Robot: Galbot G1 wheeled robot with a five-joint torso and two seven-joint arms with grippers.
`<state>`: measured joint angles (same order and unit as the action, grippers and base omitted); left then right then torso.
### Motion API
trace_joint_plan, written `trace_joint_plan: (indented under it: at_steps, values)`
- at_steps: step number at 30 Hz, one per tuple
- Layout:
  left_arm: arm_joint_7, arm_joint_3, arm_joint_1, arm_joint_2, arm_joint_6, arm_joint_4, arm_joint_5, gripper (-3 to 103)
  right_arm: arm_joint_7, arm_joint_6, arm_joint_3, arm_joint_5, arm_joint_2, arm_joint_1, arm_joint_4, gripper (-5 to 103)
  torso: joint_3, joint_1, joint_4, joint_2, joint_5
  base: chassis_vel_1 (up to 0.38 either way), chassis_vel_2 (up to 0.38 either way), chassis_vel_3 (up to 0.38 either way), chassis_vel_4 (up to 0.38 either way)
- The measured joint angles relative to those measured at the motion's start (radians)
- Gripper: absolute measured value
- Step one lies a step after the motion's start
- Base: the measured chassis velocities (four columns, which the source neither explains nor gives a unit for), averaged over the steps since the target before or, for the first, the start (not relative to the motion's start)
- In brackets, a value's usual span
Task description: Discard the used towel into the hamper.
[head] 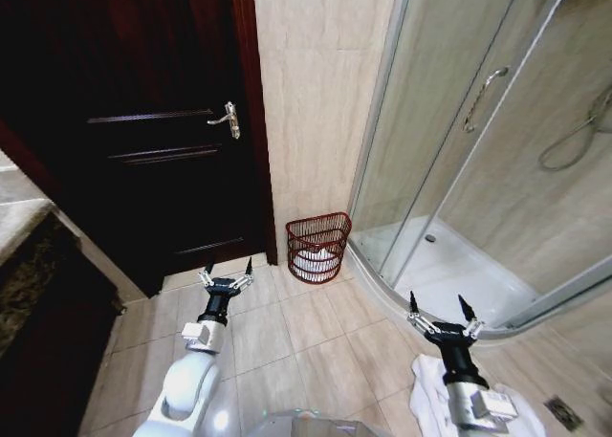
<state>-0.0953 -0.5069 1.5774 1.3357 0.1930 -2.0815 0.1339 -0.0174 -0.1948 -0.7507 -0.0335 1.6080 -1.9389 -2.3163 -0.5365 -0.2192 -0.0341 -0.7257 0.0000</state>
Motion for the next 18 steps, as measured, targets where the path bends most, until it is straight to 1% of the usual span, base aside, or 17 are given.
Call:
trace_joint_plan:
  at_steps: [3, 6, 7, 9, 12, 16, 18]
  values:
    - [0.0, 0.003, 0.009, 0.005, 0.003, 0.003, 0.006, 100, 0.005, -0.013, 0.002, -0.006, 0.0, -0.006, 0.008, 100, 0.0, 0.0, 0.0, 0.0, 0.0, 0.0, 0.0, 0.0, 0.0]
    - [-0.002, 0.012, 0.024, 0.005, 0.011, 0.013, 0.005, 100, 0.022, -0.048, 0.005, -0.023, 0.0, -0.008, 0.037, 100, 0.0, 0.0, -0.0001, 0.0, 0.0001, 0.0, 0.0, 0.0, 0.0]
    - [-0.002, 0.012, 0.024, 0.005, 0.011, 0.013, 0.005, 100, 0.022, -0.048, 0.005, -0.023, 0.0, -0.008, 0.037, 100, 0.0, 0.0, -0.0001, 0.0, 0.0001, 0.0, 0.0, 0.0, 0.0]
    - [0.009, 0.014, 0.02, 0.005, 0.035, 0.026, -0.011, 100, 0.04, -0.062, 0.007, -0.023, 0.0, -0.014, 0.042, 100, 0.0, 0.0, -0.0002, 0.0, 0.0001, 0.0, 0.0, 0.0, 0.0]
    - [0.012, 0.023, 0.009, 0.003, 0.049, 0.028, -0.001, 100, 0.047, -0.068, 0.003, -0.019, 0.0, -0.023, 0.034, 100, -0.002, -0.002, 0.0, -0.004, 0.0001, 0.0, 0.0, 0.0, 0.0]
    - [0.012, 0.029, 0.003, 0.008, 0.042, 0.019, 0.002, 100, 0.05, -0.066, -0.008, -0.007, 0.0, -0.028, 0.015, 100, -0.011, -0.009, -0.0001, -0.02, 0.0002, 0.0, 0.0, 0.0, 0.0]
    - [0.012, 0.029, 0.005, 0.008, 0.038, 0.013, -0.001, 100, 0.052, -0.05, -0.011, -0.002, 0.0, -0.024, 0.0, 100, -0.017, -0.013, 0.0, -0.031, 0.0001, 0.0, 0.0, 0.0, 0.0]
